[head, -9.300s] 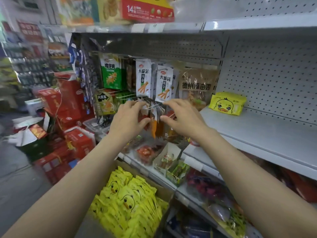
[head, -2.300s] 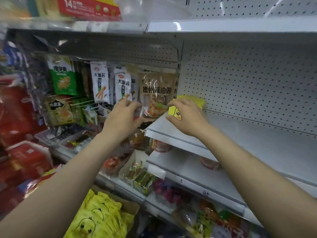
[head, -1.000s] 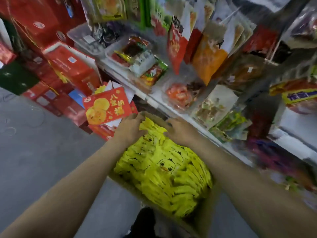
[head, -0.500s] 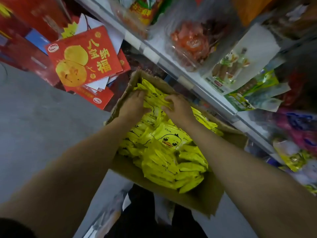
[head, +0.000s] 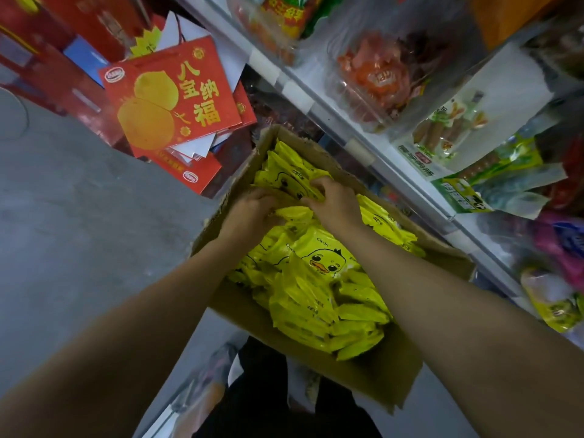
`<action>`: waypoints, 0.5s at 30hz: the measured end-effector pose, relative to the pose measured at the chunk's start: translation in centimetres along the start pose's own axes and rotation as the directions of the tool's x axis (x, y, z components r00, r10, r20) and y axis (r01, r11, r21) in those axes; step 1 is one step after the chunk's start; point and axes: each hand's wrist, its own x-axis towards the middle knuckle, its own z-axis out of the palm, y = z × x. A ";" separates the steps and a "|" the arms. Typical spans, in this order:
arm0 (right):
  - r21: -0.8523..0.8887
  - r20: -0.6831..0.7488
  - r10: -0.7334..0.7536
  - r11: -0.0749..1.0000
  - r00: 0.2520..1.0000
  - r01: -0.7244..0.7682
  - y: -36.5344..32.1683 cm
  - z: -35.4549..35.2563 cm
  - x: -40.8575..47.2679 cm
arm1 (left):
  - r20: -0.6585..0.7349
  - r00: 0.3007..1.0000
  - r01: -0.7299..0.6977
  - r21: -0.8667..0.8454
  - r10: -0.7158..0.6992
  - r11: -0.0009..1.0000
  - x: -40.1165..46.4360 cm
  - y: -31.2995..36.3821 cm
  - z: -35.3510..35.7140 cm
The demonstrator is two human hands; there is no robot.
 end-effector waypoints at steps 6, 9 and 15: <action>-0.098 -0.025 0.047 0.994 0.999 -0.049 -0.7 0.6 0.8 | 0.098 0.982 0.180 -0.259 -0.159 0.949 -4.2 -0.1 0.1; -0.095 -0.012 0.063 0.993 0.998 -0.064 -0.9 -0.1 0.5 | 0.091 0.969 0.247 -0.309 -0.230 0.918 -5.6 0.3 0.5; 0.027 -0.033 0.043 0.999 0.999 -0.042 1.1 -4.4 -3.4 | 0.131 0.929 0.369 -0.421 -0.347 0.828 -8.1 5.5 0.6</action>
